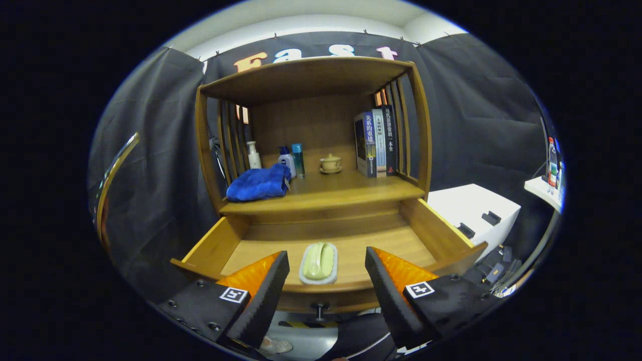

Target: Pull open the drawer, take out the items inside it, and place them on the countertop above the cabinet.

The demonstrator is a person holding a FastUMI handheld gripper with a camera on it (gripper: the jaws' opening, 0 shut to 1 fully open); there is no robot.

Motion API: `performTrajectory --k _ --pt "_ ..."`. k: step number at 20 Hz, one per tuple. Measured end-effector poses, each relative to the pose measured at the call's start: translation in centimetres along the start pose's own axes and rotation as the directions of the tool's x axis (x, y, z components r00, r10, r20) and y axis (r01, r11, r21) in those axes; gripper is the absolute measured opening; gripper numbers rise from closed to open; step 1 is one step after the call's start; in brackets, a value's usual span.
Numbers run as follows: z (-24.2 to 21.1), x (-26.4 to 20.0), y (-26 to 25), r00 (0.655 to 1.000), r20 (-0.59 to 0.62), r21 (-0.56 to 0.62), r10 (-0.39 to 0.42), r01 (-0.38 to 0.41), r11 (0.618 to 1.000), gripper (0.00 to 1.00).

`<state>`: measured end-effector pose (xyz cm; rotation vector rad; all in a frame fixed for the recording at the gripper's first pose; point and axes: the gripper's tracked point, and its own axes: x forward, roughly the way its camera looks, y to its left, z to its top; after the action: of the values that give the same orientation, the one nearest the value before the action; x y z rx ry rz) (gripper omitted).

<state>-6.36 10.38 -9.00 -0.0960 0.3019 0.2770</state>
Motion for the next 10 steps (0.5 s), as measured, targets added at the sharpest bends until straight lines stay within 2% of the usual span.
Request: performTrajectory --k 4,10 --pt "1.6 3.1 1.5 0.999 -0.018 -0.021 0.038 -0.038 0.999 0.98" --pt "0.5 8.5 2.6 0.986 -0.157 -0.005 0.052 -0.054 0.999 0.99"
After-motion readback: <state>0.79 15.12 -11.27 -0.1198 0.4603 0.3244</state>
